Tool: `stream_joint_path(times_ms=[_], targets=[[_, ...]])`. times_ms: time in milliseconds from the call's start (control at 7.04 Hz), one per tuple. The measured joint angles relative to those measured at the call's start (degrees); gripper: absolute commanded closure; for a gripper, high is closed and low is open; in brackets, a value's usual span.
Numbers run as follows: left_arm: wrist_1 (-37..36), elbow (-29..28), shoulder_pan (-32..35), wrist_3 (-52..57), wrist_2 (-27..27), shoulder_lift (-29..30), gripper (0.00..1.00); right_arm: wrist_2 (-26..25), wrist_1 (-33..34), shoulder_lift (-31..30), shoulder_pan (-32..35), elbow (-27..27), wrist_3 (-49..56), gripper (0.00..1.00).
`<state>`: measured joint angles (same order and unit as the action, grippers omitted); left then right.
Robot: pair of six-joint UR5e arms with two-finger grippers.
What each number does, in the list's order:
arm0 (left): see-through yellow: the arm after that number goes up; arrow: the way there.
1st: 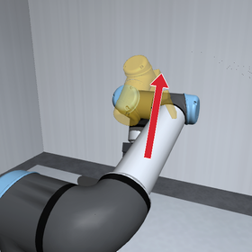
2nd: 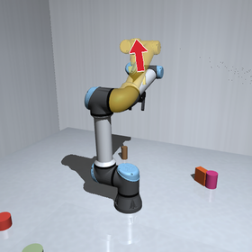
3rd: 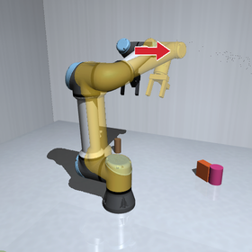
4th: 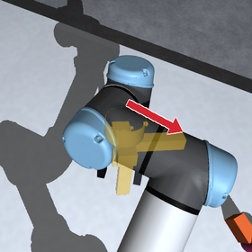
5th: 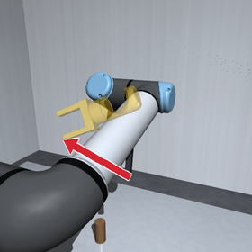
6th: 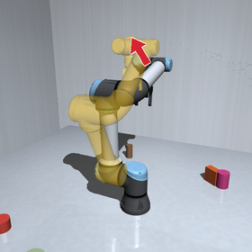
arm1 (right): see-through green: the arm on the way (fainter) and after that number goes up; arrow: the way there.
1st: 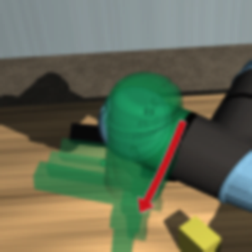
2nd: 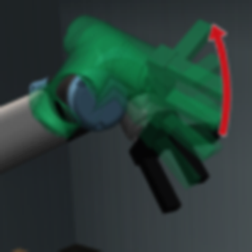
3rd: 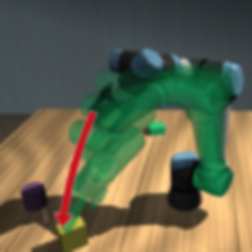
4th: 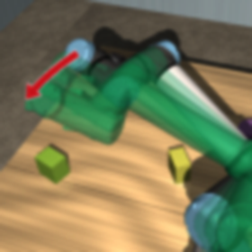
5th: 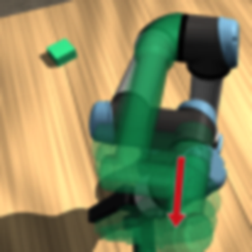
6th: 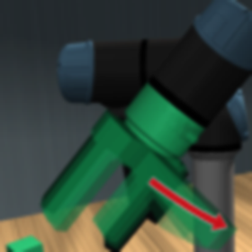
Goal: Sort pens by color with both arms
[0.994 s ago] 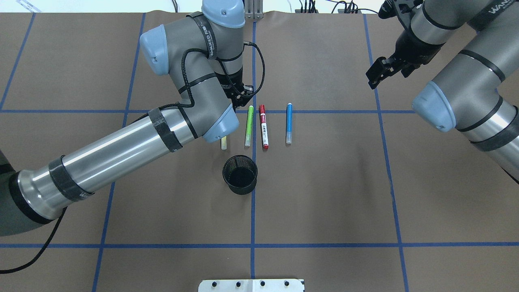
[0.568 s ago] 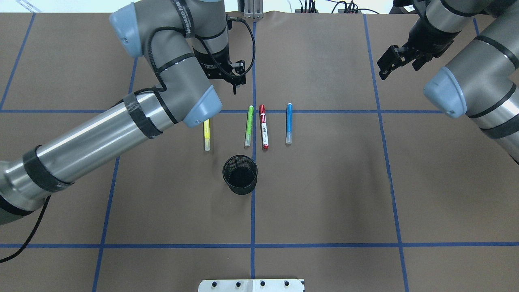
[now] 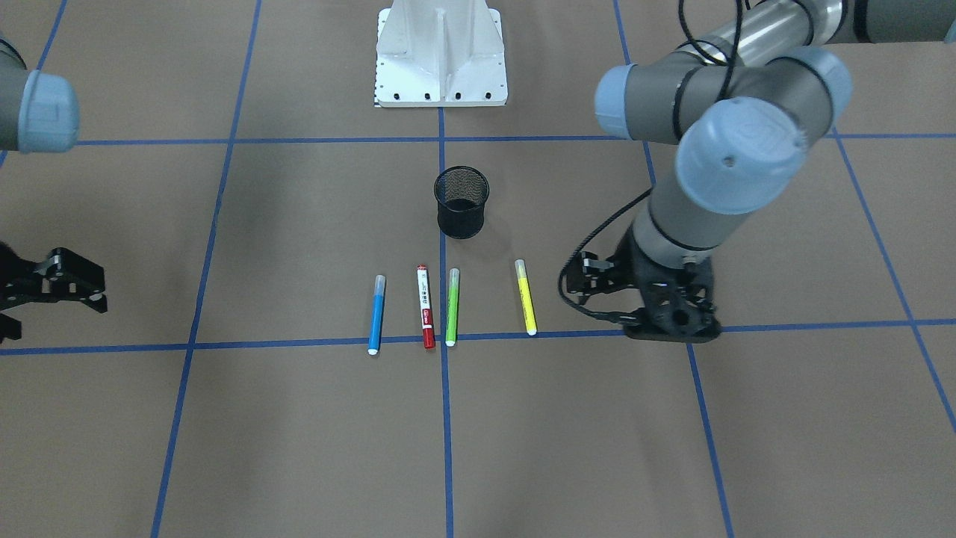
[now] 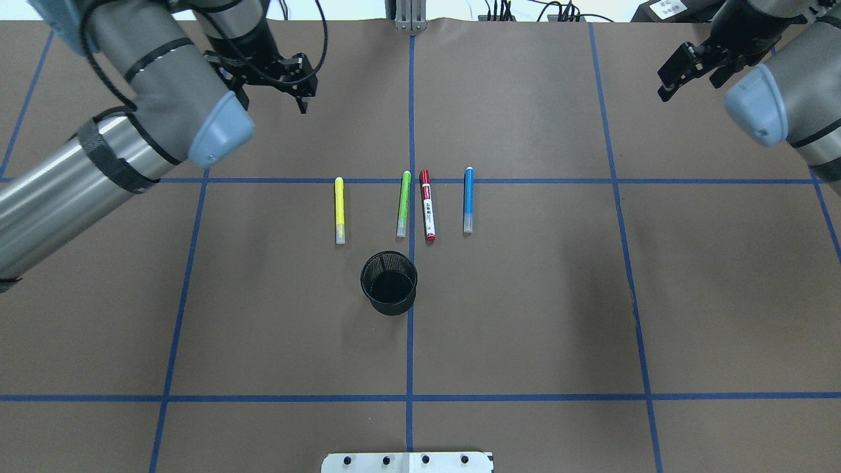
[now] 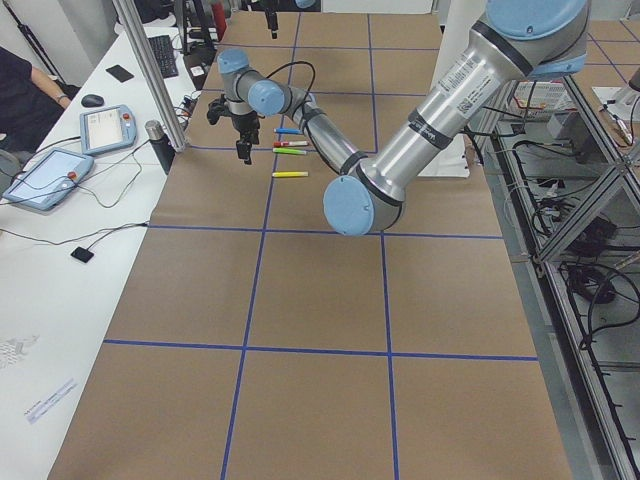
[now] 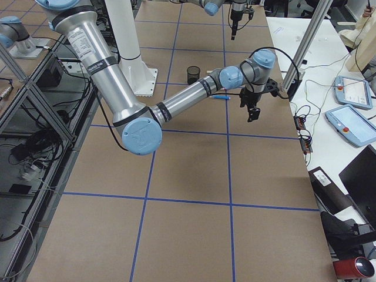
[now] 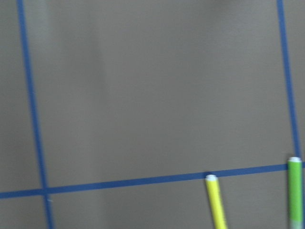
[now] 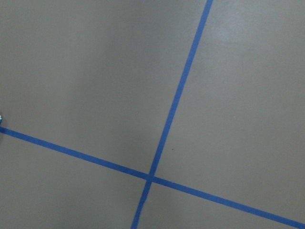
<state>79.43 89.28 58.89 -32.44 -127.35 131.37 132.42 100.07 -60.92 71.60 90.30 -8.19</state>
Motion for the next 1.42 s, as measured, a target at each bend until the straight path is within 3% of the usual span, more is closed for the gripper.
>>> stream_joint_path(times_ms=[426, 852, 1420], targets=[[-4.1, 2.7, 10.8, 20.2, -3.6, -5.9, 0.01, 1.6, -0.7, -1.7, 4.9, -4.7, 8.2, 0.01], [-4.3, 2.8, 21.7, 37.9, -6.6, -12.6, 0.01, 2.2, -2.2, -4.8, 8.3, -6.0, 12.8, 0.01], [-1.3, 2.6, 28.2, 46.6, -7.5, -20.5, 0.01, 2.2, -3.0, -5.6, 10.2, -6.1, 12.8, 0.01]])
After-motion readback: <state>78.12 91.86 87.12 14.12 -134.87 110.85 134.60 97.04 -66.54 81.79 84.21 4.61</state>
